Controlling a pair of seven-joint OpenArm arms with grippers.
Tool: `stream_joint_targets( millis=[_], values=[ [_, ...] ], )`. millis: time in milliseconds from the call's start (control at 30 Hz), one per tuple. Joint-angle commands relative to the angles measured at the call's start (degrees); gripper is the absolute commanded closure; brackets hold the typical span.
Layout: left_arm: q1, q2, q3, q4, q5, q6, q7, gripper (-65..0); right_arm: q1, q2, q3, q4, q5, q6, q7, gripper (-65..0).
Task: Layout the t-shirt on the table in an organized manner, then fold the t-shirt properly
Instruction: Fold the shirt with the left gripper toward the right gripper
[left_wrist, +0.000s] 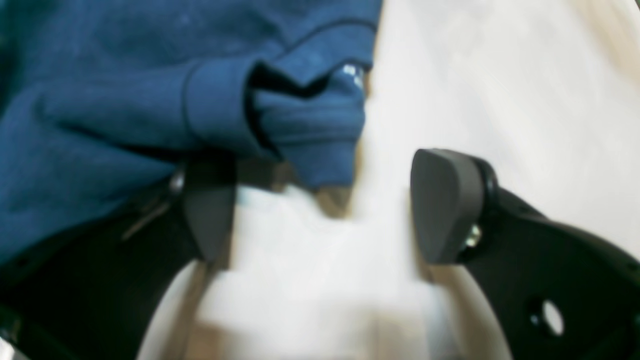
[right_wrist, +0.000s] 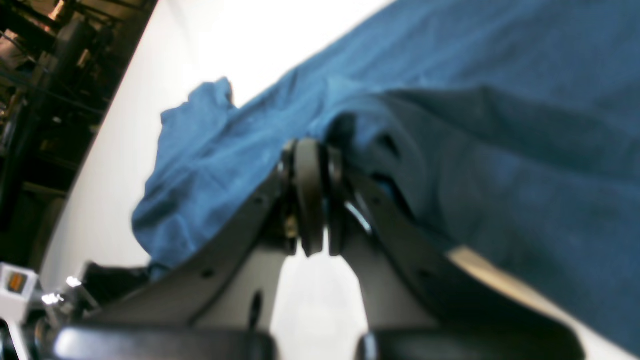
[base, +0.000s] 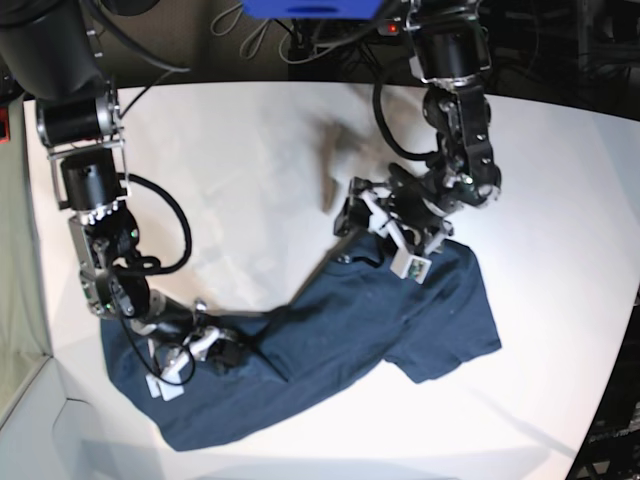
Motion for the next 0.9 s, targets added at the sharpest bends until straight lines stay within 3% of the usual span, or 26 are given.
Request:
stream_joint_targets(
  millis=[0, 133, 200, 400, 533, 733, 867],
  values=[
    [-0.9, 0.2, 0.0, 0.5, 1.0, 0.3, 1.5, -53.0, 1.9, 1.1, 0.2, 1.1, 1.0, 0.7, 1.2, 0.0],
    [-5.0, 0.2, 0.1, -0.3, 0.2, 0.3, -0.2, -52.2, 0.3, 1.6, 0.2, 1.1, 1.0, 0.7, 1.2, 0.0],
    [-6.9, 0.2, 0.2, -1.9, 0.0, 0.3, -0.8, -46.4, -0.1, 2.3, 0.2, 1.1, 1.0, 0.7, 1.2, 0.0],
    [-13.0, 0.2, 0.0, -9.7, 0.0, 0.3, -0.8, -1.1, -2.0, 3.3, 0.6, 1.1, 1.0, 0.7, 1.2, 0.0],
    [-14.9, 0.2, 0.0, -11.4, 0.1, 0.3, -0.8, -1.1, -2.9, 5.0, 0.7, 1.1, 1.1, 0.7, 1.2, 0.0],
    [-16.4, 0.1, 0.0, -4.3, 0.1, 0.3, -0.3, -0.2, -2.9, 7.5, 0.7, 1.1, 1.1, 0.8, 1.2, 0.0],
    [-19.2, -1.6, 0.0, -2.3, 0.4, 0.3, -0.5, -0.2, -3.3, 9.3, 0.7, 5.8, 1.1, 0.8, 1.1, 0.0]
  ],
)
